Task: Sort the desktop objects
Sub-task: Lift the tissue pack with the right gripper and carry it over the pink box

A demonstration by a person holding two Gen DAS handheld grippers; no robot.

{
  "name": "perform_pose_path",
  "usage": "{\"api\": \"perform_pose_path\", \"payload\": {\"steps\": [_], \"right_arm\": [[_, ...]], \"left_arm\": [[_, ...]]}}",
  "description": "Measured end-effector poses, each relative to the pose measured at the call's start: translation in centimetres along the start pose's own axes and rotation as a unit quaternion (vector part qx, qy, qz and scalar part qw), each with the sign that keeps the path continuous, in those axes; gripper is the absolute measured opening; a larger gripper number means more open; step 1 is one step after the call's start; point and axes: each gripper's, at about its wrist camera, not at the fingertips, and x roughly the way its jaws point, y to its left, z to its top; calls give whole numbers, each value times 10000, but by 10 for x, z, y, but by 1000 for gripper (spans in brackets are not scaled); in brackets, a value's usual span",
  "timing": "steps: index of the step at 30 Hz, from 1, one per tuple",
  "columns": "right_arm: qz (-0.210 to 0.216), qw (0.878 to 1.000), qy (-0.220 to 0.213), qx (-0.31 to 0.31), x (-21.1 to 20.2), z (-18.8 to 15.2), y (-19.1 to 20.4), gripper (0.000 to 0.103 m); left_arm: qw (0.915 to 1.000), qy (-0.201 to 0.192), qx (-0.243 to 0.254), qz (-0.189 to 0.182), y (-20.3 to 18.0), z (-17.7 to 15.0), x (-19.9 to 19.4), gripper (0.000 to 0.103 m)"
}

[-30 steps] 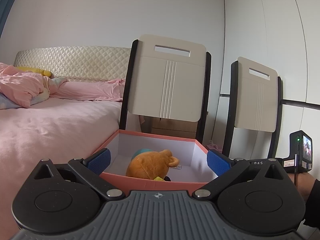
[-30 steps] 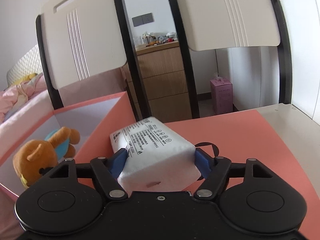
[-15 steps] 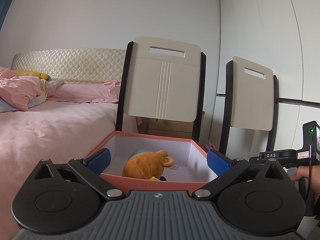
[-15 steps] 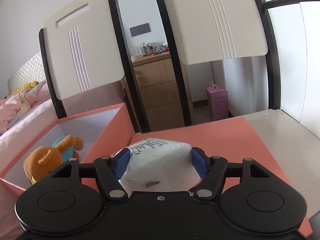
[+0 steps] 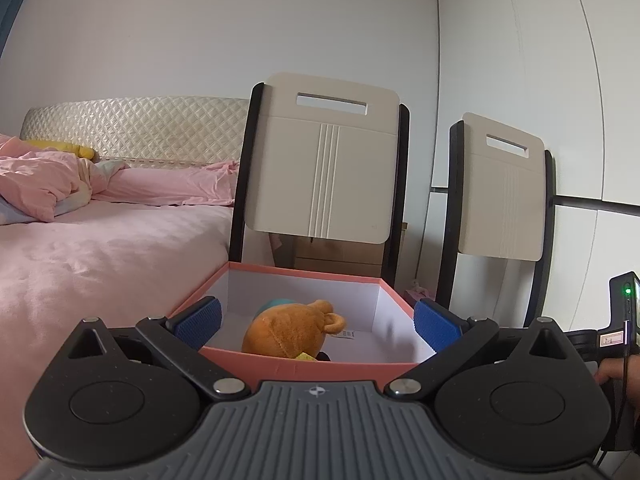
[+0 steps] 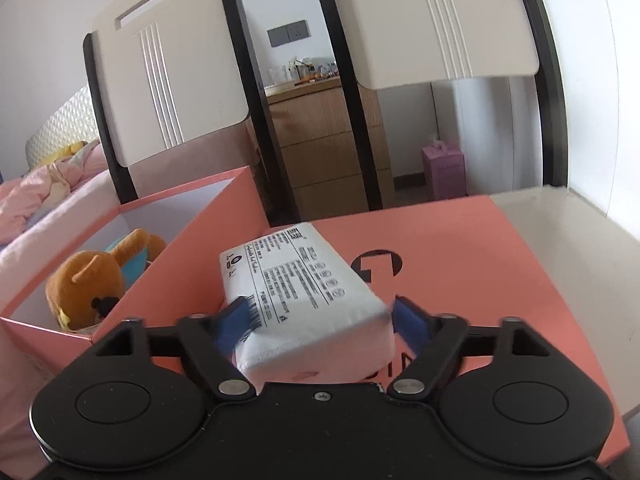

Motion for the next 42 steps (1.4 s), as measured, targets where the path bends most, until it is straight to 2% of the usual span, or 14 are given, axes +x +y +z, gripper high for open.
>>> {"api": "perform_pose_path", "payload": {"steps": [5, 11, 17, 19, 21, 26, 36, 42], "right_arm": [[82, 9996, -22, -259, 11, 1, 8, 103], [56, 9961, 263, -837, 37, -1, 19, 102], [128, 9935, 465, -1032, 55, -1, 18, 102], [125, 9937, 505, -990, 58, 0, 17, 100], [100, 9948, 525, -867, 57, 3, 17, 91], [-105, 9965, 554, -619, 49, 8, 20, 87], [-550, 9979, -327, -130, 1, 39, 26, 87], [-310, 9969, -728, 25, -9, 69, 51, 87]], "left_arm": [[10000, 4, -21, -10, 1, 0, 0, 103], [10000, 23, -32, 2, 3, 0, 2, 103], [10000, 43, -73, 33, 5, 0, 3, 103], [9999, 50, -86, 43, 5, 0, 4, 103], [9999, 57, -100, 53, 6, 0, 4, 103], [10000, 77, -53, 10, 4, 0, 4, 103], [9999, 86, -108, -86, 4, 2, 1, 103], [9999, 35, -132, -62, 5, 2, -2, 103]]}}
